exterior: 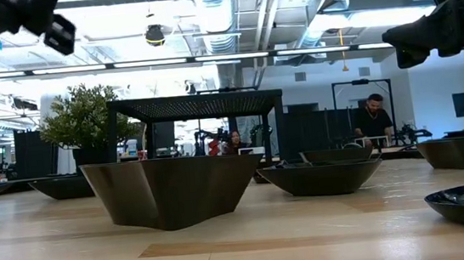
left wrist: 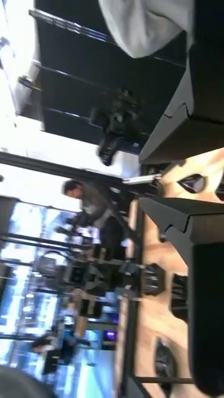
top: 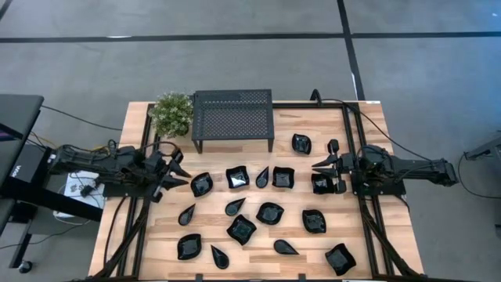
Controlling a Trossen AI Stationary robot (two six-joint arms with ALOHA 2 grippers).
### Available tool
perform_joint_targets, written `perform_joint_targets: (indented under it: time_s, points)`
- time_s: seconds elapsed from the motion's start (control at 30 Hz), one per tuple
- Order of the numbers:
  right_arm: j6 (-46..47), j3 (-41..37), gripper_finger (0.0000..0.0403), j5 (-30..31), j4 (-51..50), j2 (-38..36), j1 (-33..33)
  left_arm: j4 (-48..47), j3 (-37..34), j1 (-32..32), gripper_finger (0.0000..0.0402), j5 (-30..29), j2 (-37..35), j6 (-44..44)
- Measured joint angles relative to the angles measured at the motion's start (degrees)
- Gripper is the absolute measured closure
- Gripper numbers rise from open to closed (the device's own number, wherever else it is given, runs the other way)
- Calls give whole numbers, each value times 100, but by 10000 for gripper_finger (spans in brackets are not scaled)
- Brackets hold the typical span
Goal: Pick & Place Mini shaped plates
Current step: Put the black distorted square plate on the shelf
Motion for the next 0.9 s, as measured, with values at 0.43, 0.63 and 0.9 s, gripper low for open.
perform_joint_targets:
  time_s: [0.43, 0.63, 0.9]
  points:
    - [0, 0, 363, 2, -2, 0, 0, -921, 2020, 0, 302, -2, 2873, 329]
    - [0, 0, 364, 1, 0, 2, 0, -967, 1891, -37, 302, -5, 2964, 114]
    - [0, 0, 364, 0, 1, 1, 0, -963, 1579, -803, 302, -515, 3166, -55]
